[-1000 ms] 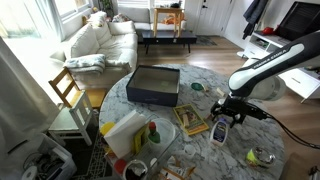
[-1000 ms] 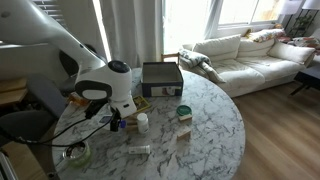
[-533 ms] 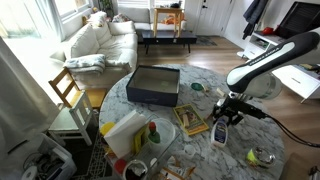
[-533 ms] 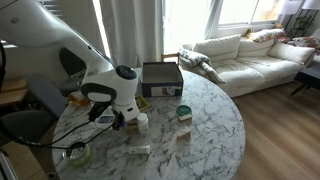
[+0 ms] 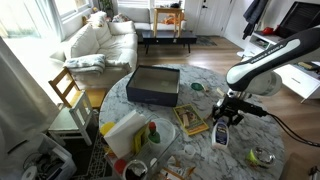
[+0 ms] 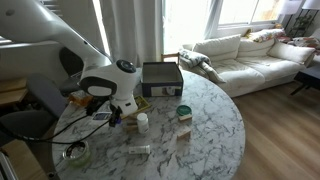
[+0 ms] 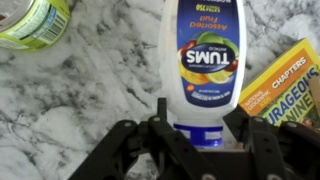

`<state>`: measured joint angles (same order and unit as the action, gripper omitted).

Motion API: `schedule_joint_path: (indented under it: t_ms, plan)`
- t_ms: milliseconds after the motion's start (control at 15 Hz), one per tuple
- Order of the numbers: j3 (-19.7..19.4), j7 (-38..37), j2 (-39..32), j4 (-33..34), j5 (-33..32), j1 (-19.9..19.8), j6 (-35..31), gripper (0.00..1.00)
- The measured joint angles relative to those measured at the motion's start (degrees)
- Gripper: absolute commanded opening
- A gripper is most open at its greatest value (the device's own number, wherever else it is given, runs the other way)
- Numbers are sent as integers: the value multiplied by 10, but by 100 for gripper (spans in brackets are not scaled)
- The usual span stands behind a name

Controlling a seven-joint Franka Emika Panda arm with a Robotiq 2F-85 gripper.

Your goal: Put the bottle with the blue lid upright and put it in the transparent storage box

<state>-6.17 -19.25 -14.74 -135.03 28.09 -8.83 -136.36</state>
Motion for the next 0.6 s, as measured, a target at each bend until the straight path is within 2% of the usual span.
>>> schedule_joint_path:
  t_ms: [400, 600]
  plan:
    - [3, -174, 66, -53, -119, 78, -67, 34]
    - [8, -285, 108, -93, -216, 107, -109, 34]
